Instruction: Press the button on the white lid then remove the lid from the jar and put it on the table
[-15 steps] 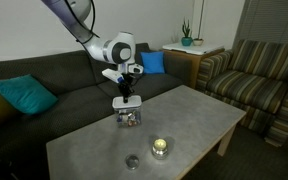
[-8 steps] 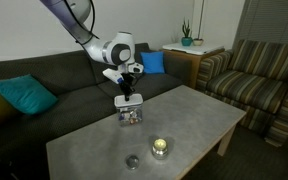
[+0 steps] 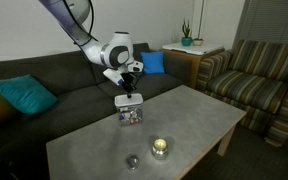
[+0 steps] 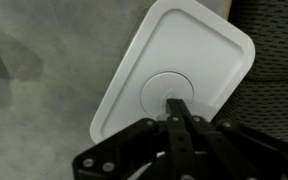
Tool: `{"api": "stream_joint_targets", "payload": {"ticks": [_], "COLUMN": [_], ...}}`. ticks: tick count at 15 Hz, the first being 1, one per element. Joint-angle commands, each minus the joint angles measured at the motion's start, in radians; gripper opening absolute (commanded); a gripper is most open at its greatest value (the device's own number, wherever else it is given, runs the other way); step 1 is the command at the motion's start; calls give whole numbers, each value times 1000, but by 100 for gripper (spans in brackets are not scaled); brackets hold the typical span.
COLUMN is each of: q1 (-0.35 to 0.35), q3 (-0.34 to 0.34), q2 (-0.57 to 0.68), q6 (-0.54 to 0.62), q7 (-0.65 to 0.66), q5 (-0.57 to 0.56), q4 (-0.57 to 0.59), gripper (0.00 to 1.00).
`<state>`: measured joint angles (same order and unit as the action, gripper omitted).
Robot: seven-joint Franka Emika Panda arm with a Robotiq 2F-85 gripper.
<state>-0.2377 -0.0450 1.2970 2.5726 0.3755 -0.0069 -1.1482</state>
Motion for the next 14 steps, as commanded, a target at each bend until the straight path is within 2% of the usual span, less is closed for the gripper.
{"api": "stream_joint_targets", "payload": {"ticks": [1, 7, 14], "q1": [6, 2, -35], "q3": [-5, 3, 73], "q2": [-53, -32, 58], "q6": [26, 15, -132], "q7": [-1, 8, 54], "q5": [5, 2, 26], "q4": [-88, -73, 43], "gripper": [0, 0, 0]}}
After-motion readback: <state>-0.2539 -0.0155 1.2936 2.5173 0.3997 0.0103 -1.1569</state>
